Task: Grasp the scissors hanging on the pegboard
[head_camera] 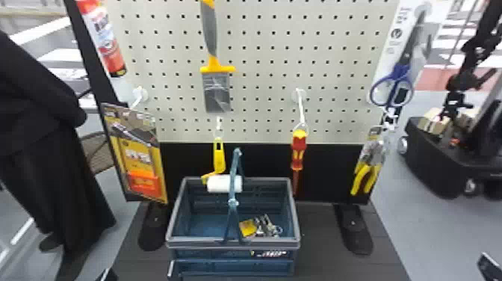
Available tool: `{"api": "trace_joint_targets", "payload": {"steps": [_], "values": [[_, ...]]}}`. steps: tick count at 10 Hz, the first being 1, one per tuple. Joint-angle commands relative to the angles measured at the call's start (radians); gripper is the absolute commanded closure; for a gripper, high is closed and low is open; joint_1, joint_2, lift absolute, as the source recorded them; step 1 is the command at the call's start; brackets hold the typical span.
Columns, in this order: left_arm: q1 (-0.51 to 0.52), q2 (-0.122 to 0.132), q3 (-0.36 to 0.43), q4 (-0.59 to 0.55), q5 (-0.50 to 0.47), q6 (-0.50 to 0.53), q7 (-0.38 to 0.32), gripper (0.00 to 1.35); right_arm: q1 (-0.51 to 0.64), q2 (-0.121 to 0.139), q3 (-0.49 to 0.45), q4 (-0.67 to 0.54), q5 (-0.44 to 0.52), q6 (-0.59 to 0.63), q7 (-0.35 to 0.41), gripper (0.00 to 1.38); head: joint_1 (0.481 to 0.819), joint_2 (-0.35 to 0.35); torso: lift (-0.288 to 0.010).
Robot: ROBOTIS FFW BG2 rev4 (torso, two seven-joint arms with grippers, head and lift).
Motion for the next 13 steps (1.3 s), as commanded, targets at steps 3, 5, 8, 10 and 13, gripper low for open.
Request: {"api": "trace_joint_targets", "payload": {"steps": [3,5,8,10,13], "values": [[-0.002,0.002,0.0,0.0,0.002,0.002,0.0,0.35,-0.036,0.0,0.0,-0.036,-0.005,0.042,-0.003,0.2,0.549,0.0,-0.1],[-0.004,0.006,-0.002,0.0,0.006,0.004,0.0,0.35,-0.073,-0.031,0.0,-0.058,-0.01,0.099,-0.002,0.2,0.549,0.0,-0.1],[-0.012,0.019,-0.005,0.0,0.016,0.007,0.0,0.35,-0.157,-0.089,0.002,-0.056,-0.011,0.16,0.003,0.2,0.549,0.0,-0.1],[-0.03,0.042,-0.015,0.007,0.034,0.007,0.0,0.35,-0.228,-0.135,0.008,-0.022,-0.022,0.186,0.015,0.2,0.549,0.0,-0.1],[-0.036,0.048,-0.018,0.01,0.037,0.008,0.0,0.35,-0.316,-0.202,0.014,0.03,-0.021,0.214,0.032,0.2,0.549,0.0,-0.1]]}}
